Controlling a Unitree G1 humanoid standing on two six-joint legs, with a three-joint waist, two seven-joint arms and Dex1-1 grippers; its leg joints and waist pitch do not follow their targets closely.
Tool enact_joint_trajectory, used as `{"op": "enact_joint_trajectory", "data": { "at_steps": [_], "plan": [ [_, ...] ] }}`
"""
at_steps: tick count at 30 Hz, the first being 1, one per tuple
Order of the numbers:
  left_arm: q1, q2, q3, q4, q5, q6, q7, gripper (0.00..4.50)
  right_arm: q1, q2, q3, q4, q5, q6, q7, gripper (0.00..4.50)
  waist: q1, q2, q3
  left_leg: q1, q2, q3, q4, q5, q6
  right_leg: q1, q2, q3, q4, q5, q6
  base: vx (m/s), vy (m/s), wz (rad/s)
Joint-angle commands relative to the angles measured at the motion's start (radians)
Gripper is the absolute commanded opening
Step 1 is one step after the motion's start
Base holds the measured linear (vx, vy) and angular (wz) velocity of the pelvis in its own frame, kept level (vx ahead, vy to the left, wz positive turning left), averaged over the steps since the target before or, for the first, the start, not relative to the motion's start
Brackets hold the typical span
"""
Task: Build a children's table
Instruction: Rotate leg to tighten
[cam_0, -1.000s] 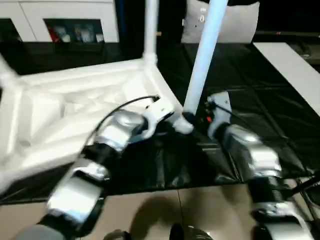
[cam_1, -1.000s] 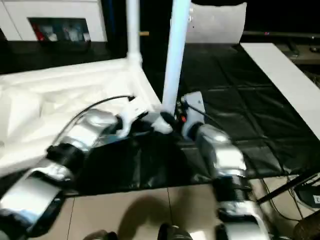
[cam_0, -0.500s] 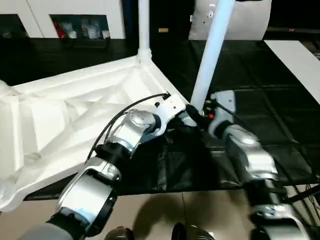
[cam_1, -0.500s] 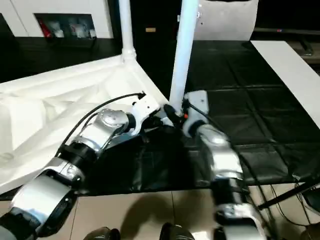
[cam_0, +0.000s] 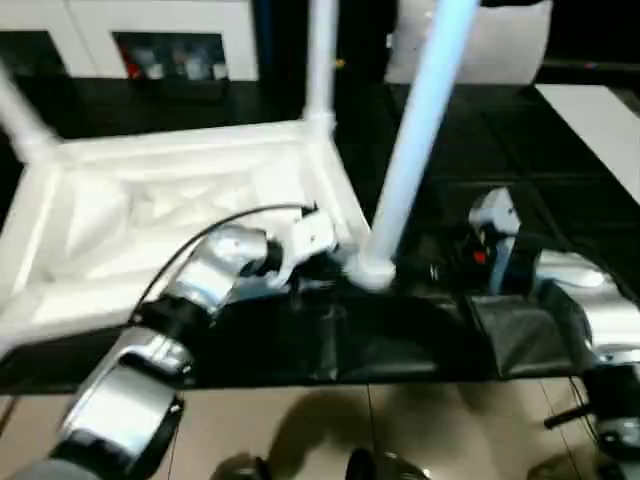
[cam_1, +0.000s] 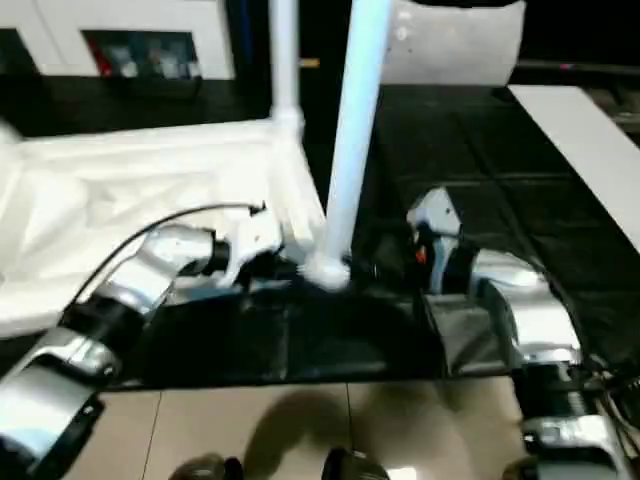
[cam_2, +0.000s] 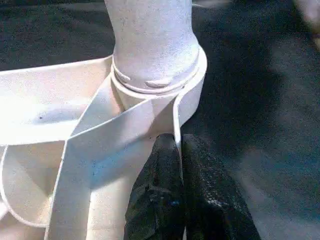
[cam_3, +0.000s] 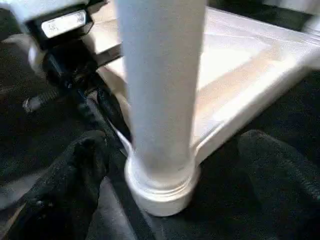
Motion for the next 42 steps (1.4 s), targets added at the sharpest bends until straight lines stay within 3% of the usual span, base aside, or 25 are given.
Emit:
{"op": "enact_joint_trajectory", "data": {
  "at_steps": [1,5,6,16,25,27,34,37,40,42],
  "plan": [
    [0.01,0.011,-0.056,-0.029,0.006,-0.052,-0.102,0.0,-0.004,-0.029,0.032,0.002,0.005,-0.016,0.1,4.41,0.005,-0.002,-0.079,0.012,0.099,-0.044,-0.067,-0.124,0.116,0.068,-0.103,0.091,-0.067,-0.268,-0.151,0.0,0.0,0.0],
    [0.014,0.035,-0.073,-0.044,-0.001,-0.091,-0.18,0.0,-0.007,-0.043,0.07,0.017,0.009,-0.016,0.186,4.41,0.021,-0.007,-0.079,0.014,0.102,-0.043,-0.069,-0.128,0.101,0.067,-0.107,0.092,-0.067,-0.274,-0.154,0.0,0.0,0.0],
    [0.015,0.04,-0.076,-0.05,-0.005,-0.098,-0.196,0.0,-0.009,-0.043,0.077,0.02,0.01,-0.017,0.196,4.16,0.022,-0.006,-0.079,0.014,0.102,-0.044,-0.069,-0.126,0.099,0.068,-0.107,0.092,-0.065,-0.275,-0.155,0.0,0.0,0.0],
    [0.036,0.056,-0.105,-0.105,-0.024,-0.129,-0.294,0.0,-0.029,-0.012,0.121,0.058,0.017,-0.031,0.273,3.3,0.023,-0.007,-0.078,0.011,0.1,-0.044,-0.07,-0.132,0.082,0.068,-0.108,0.093,-0.069,-0.312,-0.141,0.0,0.0,0.0],
    [0.047,0.054,-0.114,-0.125,-0.03,-0.132,-0.31,0.0,-0.019,0.009,0.14,0.051,0.026,-0.032,0.296,2.61,0.023,-0.007,-0.08,0.011,0.101,-0.044,-0.069,-0.117,0.085,0.068,-0.108,0.094,-0.064,-0.284,-0.147,0.0,0.0,0.0],
    [0.049,0.055,-0.114,-0.127,-0.03,-0.132,-0.31,0.0,-0.019,0.013,0.143,0.051,0.024,-0.033,0.296,2.28,0.024,-0.007,-0.08,0.011,0.101,-0.044,-0.07,-0.117,0.083,0.069,-0.108,0.093,-0.065,-0.293,-0.144,0.0,0.0,0.0],
    [0.058,0.063,-0.112,-0.126,-0.024,-0.125,-0.304,0.0,-0.01,0.018,0.15,0.04,0.032,-0.008,0.309,1.94,0.024,-0.007,-0.08,0.012,0.1,-0.045,-0.07,-0.121,0.078,0.069,-0.108,0.093,-0.066,-0.303,-0.139,0.0,0.0,0.0],
    [0.049,0.021,-0.074,-0.09,-0.019,-0.04,-0.189,0.0,0.018,0.042,0.125,-0.005,0.058,0.063,0.233,1.9,0.025,-0.006,-0.078,0.014,0.103,-0.046,-0.071,-0.119,0.078,0.067,-0.107,0.094,-0.068,-0.299,-0.138,0.0,0.0,0.0],
    [0.033,-0.026,-0.033,-0.069,-0.027,0.057,-0.08,0.0,0.016,0.096,0.087,-0.013,0.041,0.128,0.07,1.9,0.018,-0.006,-0.065,0.02,0.098,-0.046,-0.075,-0.18,0.047,0.062,-0.106,0.09,-0.089,-0.424,-0.108,0.0,0.0,0.0],
    [0.019,-0.07,0.006,-0.055,-0.044,0.12,0.01,0.0,0.0,0.154,0.048,-0.004,0.022,0.189,-0.091,1.9,0.006,-0.007,-0.054,0.03,0.082,-0.051,-0.072,-0.24,0.019,0.06,-0.109,0.075,-0.119,-0.605,-0.044,0.0,0.0,0.0]
  ]
}}
